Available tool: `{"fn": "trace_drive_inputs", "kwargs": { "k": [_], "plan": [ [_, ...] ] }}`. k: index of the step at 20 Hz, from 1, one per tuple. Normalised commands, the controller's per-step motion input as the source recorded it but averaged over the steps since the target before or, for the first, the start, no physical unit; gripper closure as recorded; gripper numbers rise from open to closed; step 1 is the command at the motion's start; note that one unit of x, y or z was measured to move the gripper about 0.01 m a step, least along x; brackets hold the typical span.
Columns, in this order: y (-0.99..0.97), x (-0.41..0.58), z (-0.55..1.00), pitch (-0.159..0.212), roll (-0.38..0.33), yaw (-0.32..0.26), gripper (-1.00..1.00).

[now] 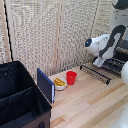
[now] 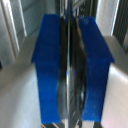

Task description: With care, position your gripper close to the oven tray handle. Make sure to grip the handle tightly. Delicately and attentively pull the tray out from the oven.

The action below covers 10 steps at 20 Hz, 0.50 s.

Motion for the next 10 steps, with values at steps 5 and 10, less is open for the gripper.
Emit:
{"fn": "trace_drive_inputs", "kwargs": {
  "k": [5, 10],
  "plan": [
    [0.88, 0.0, 0.0, 0.039, 0.067, 0.0, 1.0],
    [0.91, 0.0, 0.0, 0.002, 0.004, -0.012, 1.0]
  ]
}}
